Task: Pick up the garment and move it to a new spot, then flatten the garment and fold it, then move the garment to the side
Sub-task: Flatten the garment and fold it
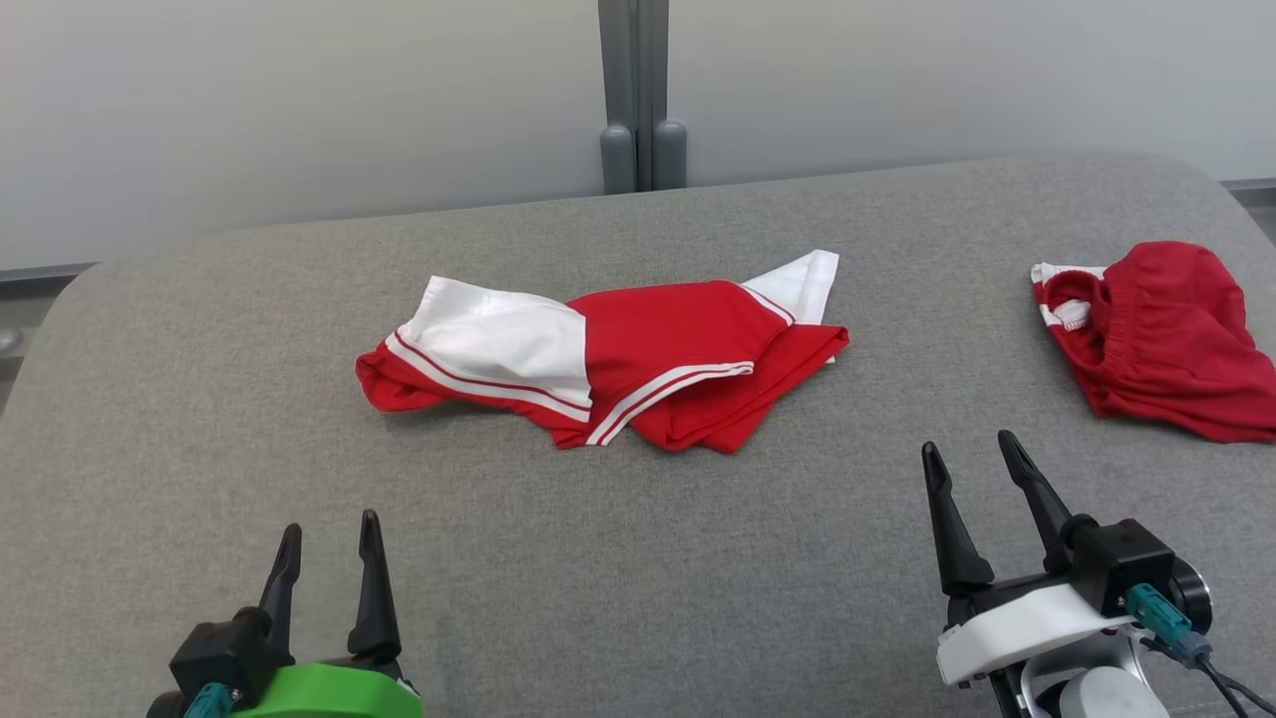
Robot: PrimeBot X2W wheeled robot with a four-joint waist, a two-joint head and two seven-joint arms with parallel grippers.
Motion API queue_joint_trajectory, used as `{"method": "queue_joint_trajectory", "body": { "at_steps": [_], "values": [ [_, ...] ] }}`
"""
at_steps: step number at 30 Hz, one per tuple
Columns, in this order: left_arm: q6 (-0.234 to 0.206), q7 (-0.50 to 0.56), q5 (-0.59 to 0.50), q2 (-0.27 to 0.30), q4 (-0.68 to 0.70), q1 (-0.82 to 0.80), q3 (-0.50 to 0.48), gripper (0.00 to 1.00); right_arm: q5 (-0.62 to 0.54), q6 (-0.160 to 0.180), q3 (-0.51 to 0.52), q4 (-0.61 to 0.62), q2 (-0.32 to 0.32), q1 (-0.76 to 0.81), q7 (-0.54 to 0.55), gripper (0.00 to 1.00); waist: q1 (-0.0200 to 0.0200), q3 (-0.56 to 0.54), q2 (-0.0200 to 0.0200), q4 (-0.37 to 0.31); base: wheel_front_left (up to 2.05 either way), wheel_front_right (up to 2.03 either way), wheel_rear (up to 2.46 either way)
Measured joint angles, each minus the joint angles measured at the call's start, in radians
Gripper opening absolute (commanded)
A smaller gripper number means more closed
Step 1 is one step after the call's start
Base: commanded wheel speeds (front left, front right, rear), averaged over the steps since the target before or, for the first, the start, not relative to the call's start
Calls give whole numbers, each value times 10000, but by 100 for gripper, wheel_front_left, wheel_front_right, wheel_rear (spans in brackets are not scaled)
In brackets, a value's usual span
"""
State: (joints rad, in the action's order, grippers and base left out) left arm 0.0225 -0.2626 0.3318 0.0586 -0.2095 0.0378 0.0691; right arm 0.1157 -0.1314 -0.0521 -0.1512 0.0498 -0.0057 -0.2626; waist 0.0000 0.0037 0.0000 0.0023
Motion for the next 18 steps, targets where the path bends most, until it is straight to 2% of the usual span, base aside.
{"method": "queue_joint_trajectory", "body": {
  "at_steps": [7,13,18],
  "values": [
    [226,98,-430,59,-84,-813,566,100,-40,2,46,159,0,-348,0,100,0,464,0,-107,0,0,0],
    [662,807,-1289,56,-577,-2424,2109,100,-54,0,25,284,0,-687,0,100,0,1078,0,-419,0,0,0],
    [832,1241,-1718,-8,-1452,-3923,3156,100,-36,0,0,332,2,-975,-2,100,0,1585,0,-847,0,0,0]
  ]
}}
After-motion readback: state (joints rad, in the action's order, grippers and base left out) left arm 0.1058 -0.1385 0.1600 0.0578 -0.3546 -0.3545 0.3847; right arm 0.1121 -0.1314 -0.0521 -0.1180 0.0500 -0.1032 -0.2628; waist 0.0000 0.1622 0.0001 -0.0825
